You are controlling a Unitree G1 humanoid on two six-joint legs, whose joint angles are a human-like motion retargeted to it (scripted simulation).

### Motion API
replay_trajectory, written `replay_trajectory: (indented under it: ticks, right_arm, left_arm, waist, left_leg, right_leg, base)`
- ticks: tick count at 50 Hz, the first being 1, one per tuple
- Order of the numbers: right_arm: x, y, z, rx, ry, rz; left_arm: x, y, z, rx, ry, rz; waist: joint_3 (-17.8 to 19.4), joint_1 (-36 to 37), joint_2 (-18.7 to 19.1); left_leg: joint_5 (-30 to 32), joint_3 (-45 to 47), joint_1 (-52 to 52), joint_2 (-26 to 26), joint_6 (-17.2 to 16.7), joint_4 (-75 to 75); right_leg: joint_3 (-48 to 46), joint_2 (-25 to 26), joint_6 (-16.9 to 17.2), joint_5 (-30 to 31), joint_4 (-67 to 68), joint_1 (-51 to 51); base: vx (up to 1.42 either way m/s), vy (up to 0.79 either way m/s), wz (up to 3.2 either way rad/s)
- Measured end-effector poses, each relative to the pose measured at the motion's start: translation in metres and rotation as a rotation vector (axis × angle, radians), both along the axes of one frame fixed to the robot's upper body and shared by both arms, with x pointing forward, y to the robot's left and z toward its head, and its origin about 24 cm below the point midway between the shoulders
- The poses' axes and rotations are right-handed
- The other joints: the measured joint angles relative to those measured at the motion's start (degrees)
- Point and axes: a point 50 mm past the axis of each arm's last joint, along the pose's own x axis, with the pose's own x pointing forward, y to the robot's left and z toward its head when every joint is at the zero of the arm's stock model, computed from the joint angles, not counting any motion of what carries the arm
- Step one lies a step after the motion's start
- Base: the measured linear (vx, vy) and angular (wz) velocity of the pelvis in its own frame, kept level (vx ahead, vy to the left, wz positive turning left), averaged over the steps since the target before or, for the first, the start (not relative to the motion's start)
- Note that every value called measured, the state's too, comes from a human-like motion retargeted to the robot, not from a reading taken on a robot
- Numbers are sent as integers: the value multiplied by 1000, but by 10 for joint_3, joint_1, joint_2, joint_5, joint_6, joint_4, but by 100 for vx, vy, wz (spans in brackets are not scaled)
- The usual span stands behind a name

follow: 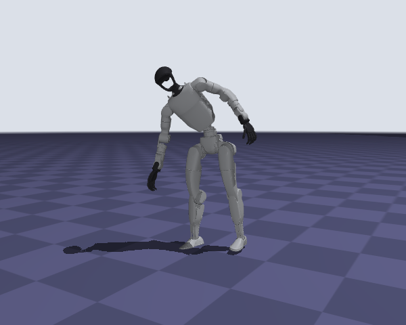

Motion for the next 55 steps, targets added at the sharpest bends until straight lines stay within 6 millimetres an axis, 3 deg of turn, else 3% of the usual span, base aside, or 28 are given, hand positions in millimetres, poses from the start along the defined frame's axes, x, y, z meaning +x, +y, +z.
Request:
replay_trajectory:
  ticks: [6,10,14,18,22,25,27,30,34,37,40,43,46,51,55]
  right_arm:
    - [20,0,18,-49,-25,58]
    - [27,2,21,-52,-42,72]
    - [22,6,10,-25,-28,64]
    - [11,23,-19,48,11,51]
    - [4,48,-48,154,31,66]
    - [-1,59,-59,211,38,94]
    - [-3,60,-61,214,44,107]
    - [-1,56,-55,179,46,110]
    - [4,47,-45,140,42,93]
    - [4,41,-41,143,39,76]
    - [2,37,-40,151,32,56]
    - [-8,29,-38,133,34,14]
    - [-14,18,-32,95,41,-25]
    - [-2,13,-18,51,31,-19]
    - [14,20,-14,61,-15,29]
  left_arm:
    - [-35,-12,-19,16,155,-76]
    - [-45,-15,-23,11,191,-84]
    - [-46,-10,-22,21,195,-78]
    - [-45,1,-19,58,182,-45]
    - [-20,15,-13,136,122,-75]
    - [13,26,-2,237,31,-137]
    - [40,33,13,300,-78,-128]
    - [83,38,46,319,-302,-22]
    - [125,35,94,188,-575,111]
    - [140,32,121,87,-692,119]
    - [144,33,134,51,-736,98]
    - [137,33,128,54,-700,87]
    - [119,33,103,62,-587,96]
    - [56,22,41,45,-274,130]
    - [3,4,4,18,-16,8]
  waist:
    - [9,23,-9]
    - [7,45,-23]
    - [-2,67,-38]
    - [-17,81,-67]
    - [-30,72,-96]
    - [-32,44,-88]
    - [-34,25,-77]
    - [-29,2,-66]
    - [-9,-22,-64]
    - [10,-35,-66]
    - [21,-31,-56]
    - [22,-31,-45]
    - [23,-38,-28]
    - [21,-25,-8]
    - [19,-6,-17]
  left_leg:
    - [40,20,-84,3,4,-20]
    - [35,87,-144,17,-3,-20]
    - [26,121,-162,29,-4,-20]
    - [80,100,-132,35,7,-20]
    - [70,102,-89,52,12,-20]
    - [52,89,-58,70,7,-20]
    - [47,77,-47,79,5,-20]
    - [39,63,-38,78,7,-20]
    - [20,52,-18,53,12,-19]
    - [1,42,7,29,12,-18]
    - [-15,39,29,34,-7,-20]
    - [-33,21,47,14,-10,-14]
    - [-44,-1,60,-6,-7,6]
    - [-20,0,57,-4,-2,35]
    - [-23,-19,30,-5,3,23]
  right_leg:
    - [8,3,0,-30,16,22]
    - [14,13,0,-46,20,32]
    - [28,28,0,-71,38,50]
    - [59,36,0,-105,66,79]
    - [78,48,-39,-110,121,84]
    - [82,70,-93,-124,212,52]
    - [73,79,-101,-139,261,13]
    - [40,72,-91,-129,256,-34]
    - [24,52,-53,-68,131,-58]
    - [24,36,-10,1,35,-66]
    - [3,47,0,41,-13,-80]
    - [-14,24,0,55,-13,-69]
    - [-25,-6,0,59,-11,-40]
    - [-8,3,0,28,-13,-16]
    - [10,13,0,12,-9,-9]
  base:
    - [35,-2,-23]
    - [35,-1,-32]
    - [43,7,-47]
    - [51,17,-61]
    - [47,16,-32]
    - [40,15,30]
    - [35,12,51]
    - [32,8,45]
    - [33,2,38]
    - [37,-6,42]
    - [40,-24,21]
    - [47,-8,53]
    - [50,-2,61]
    - [43,-17,-31]
    - [38,-16,-50]
